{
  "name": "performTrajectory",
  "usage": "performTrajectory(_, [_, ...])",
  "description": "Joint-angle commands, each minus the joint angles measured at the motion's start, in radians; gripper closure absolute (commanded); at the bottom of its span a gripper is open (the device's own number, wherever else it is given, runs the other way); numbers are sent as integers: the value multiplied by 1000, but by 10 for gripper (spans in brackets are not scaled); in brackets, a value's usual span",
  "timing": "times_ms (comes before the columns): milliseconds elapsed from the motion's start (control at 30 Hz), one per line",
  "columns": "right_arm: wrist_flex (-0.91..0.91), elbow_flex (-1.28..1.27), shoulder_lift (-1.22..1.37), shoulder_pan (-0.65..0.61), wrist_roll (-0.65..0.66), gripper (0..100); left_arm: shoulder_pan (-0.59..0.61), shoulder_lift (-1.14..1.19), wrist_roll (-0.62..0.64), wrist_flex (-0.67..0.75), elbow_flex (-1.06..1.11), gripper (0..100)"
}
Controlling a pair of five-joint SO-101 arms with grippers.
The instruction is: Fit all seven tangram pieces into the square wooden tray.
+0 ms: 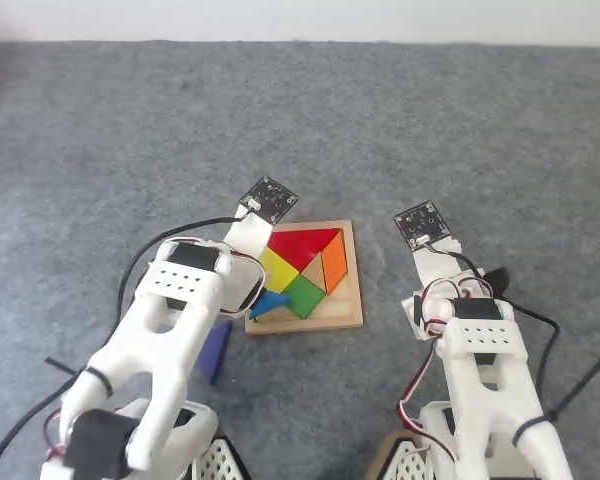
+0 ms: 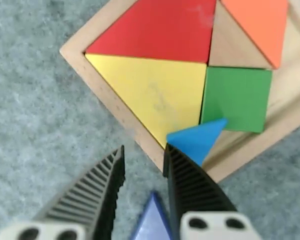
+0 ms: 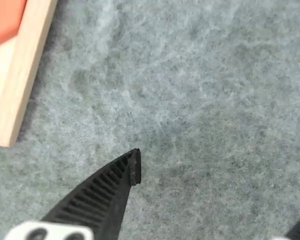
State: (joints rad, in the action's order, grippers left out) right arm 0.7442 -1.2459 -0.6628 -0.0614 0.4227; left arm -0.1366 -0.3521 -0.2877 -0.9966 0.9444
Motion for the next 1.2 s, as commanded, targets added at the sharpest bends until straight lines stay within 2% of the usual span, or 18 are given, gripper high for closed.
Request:
performTrajectory(0, [-12, 8, -24, 4, 8, 494, -3, 48, 12, 17, -10, 870])
performTrajectory(167, [-12, 8, -24, 4, 8, 494, -2, 130, 12, 18, -61, 889])
performTrajectory(567, [-16, 8, -24, 4, 8, 494, -32, 132, 12, 0, -74, 888])
performTrajectory(733, [-12, 25, -24, 4, 8, 494, 20, 130, 78, -41, -176, 888])
performTrajectory(800, [16, 91, -13, -8, 0, 494, 61, 130, 157, -69, -220, 887])
performTrajectory(900, [171, 241, -12, -113, -44, 494, 176, 130, 275, -101, -271, 886])
performTrajectory(1000, [300, 373, -12, -245, -71, 494, 285, 132, 282, -97, -277, 873])
performTrajectory(1167, [308, 298, -12, -555, -80, 494, 408, 140, 282, -63, -278, 862])
